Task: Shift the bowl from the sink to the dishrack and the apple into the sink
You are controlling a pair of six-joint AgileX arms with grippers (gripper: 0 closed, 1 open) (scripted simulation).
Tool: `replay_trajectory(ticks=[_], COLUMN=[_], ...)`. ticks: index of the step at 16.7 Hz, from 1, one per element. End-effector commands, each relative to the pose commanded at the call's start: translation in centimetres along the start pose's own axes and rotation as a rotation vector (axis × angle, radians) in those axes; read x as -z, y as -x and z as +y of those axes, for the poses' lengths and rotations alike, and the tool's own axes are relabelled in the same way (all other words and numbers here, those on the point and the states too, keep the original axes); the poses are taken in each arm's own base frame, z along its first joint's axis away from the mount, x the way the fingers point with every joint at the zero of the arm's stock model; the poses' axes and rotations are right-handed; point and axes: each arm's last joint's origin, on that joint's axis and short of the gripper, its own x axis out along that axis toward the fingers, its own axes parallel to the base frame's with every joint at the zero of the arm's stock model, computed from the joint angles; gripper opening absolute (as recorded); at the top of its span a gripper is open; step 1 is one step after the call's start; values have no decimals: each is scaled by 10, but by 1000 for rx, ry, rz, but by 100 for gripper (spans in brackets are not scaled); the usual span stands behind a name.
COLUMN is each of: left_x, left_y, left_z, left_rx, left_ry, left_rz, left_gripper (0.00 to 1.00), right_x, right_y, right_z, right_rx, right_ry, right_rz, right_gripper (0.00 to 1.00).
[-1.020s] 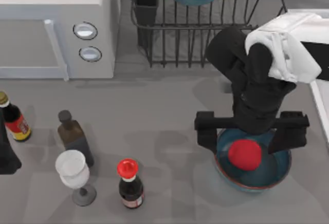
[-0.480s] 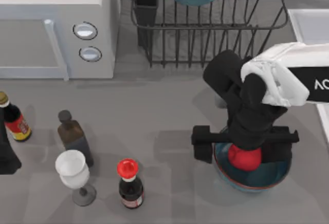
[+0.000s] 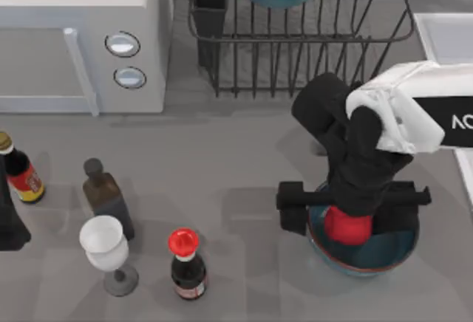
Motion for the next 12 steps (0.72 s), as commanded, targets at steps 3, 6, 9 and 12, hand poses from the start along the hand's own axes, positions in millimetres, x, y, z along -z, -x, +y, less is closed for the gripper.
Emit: replay_trajectory(ticks=[3,6,9,12], left_x=[0,0,0,0], left_y=[0,0,0,0], left_z=[0,0,0,0], left_rx=[0,0,0,0], left_ry=[0,0,0,0], left_rz=[0,0,0,0], left_gripper=[100,100,100,100], right_x=[0,0,0,0], right_y=[0,0,0,0], right_z=[0,0,0,0], right_rx=[0,0,0,0], right_ry=[0,0,0,0], right_rz=[0,0,0,0], right_gripper=[32,10,0,0])
